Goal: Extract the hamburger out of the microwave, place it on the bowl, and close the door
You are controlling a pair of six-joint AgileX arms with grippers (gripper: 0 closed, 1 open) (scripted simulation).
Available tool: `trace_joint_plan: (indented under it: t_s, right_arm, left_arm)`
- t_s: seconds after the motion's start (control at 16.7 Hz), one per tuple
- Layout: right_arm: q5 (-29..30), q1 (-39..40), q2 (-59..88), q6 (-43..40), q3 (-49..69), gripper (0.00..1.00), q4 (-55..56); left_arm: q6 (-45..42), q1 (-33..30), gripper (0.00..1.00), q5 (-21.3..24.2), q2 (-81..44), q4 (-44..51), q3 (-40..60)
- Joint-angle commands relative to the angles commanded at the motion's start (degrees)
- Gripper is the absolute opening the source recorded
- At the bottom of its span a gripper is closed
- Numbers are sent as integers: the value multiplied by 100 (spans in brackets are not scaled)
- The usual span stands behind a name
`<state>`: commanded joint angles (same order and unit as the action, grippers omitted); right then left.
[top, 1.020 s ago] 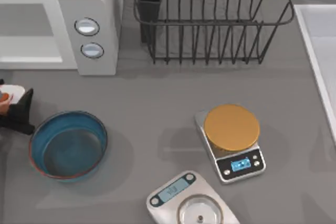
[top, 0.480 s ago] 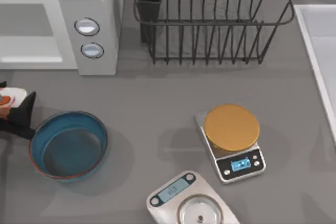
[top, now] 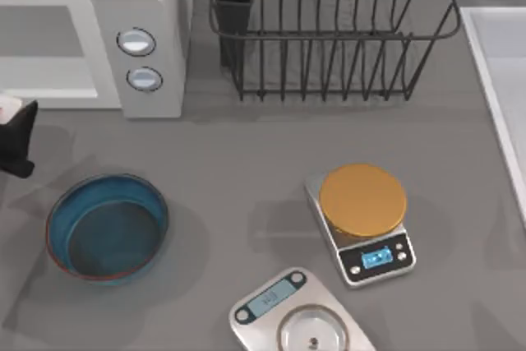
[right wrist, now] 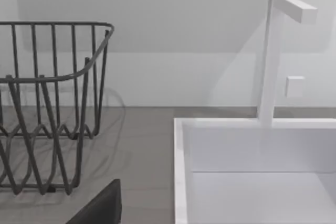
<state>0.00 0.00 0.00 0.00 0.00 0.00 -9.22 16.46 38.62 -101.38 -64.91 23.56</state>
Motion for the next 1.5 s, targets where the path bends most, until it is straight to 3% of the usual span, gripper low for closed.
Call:
trace_joint_plan:
  t_s: [0.24,0.6,0.78,1.08,1.5]
  right_arm:
    - [0,0,0,0,0,100,0]
    - [0,0,0,0,0,100,0]
    - [0,0,0,0,0,100,0]
    - [0,0,0,0,0,100,0]
    - [0,0,0,0,0,100,0]
  left_arm:
    - [-5,7,0,-2,721,723,13]
    - [-68,-1,0,9,721,789,26]
    - [-546,-10,0,114,634,1289,232]
    - [-2314,-44,0,490,296,3130,985]
    - [-6032,-114,0,1228,-539,6974,2500]
